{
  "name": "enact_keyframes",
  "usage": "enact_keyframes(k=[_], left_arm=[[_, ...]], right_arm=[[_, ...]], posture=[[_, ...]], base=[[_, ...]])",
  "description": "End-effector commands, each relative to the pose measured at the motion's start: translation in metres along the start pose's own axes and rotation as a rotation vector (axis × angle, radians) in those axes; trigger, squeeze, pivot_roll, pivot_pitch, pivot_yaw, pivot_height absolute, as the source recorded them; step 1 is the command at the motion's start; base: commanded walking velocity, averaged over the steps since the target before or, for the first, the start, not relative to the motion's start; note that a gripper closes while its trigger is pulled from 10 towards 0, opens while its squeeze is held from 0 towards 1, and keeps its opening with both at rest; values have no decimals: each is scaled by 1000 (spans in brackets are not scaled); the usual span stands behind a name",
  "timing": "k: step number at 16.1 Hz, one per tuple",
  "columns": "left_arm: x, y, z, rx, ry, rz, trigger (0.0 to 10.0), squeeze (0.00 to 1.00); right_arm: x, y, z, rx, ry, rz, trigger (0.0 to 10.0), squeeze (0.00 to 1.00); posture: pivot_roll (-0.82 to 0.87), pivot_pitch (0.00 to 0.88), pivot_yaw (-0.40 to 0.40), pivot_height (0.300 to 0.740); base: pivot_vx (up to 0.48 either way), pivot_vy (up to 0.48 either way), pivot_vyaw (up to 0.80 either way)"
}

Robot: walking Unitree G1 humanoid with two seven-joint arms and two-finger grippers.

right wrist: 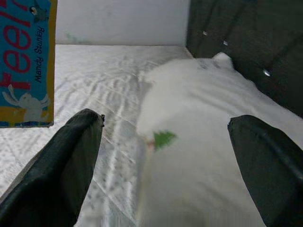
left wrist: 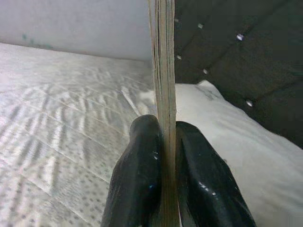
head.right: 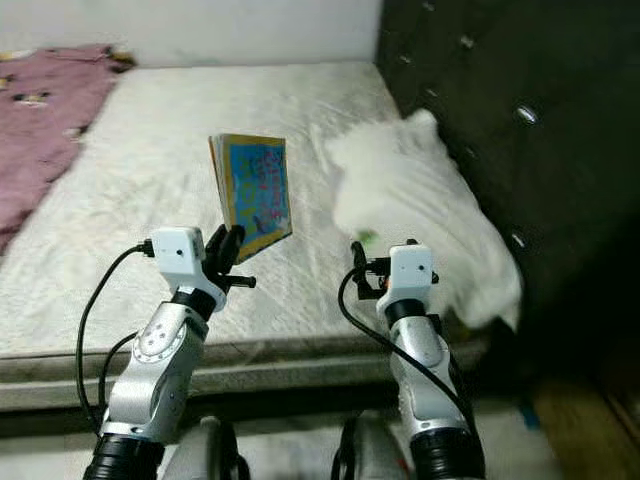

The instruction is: Clean up the room

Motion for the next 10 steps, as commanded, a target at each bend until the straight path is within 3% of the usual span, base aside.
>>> enact_keyframes(k=[1, 7, 10], left_arm=[[11, -4, -2, -9, -47, -13, 10000, 0], [10, 0, -2, -2, -39, -7, 10000, 0], [11, -3, -2, -22, -48, 4, 10000, 0]], right_arm=[[3, 1, -2, 8, -8, -1, 10000, 0], [0, 3, -1, 19, 5, 10, 10000, 0], [-1, 7, 1, 41, 0, 29, 10000, 0]], posture=[[-113, 118, 28, 637], [-112, 125, 28, 637], [-112, 125, 29, 637]], base=[[0, 0, 0], [0, 0, 0], [355, 0, 0]])
Point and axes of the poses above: a point about 5 cm out from each wrist's last joint towards the gripper, its own z axis pointing back from the gripper into the wrist, its own x axis along the axis of the wrist's last joint, y = z × x, the point moved 3 cm from there along -z, pointing out of the wrist towards the gripper, and after that the axes turned 2 degrees about z, right-handed, at the moved point
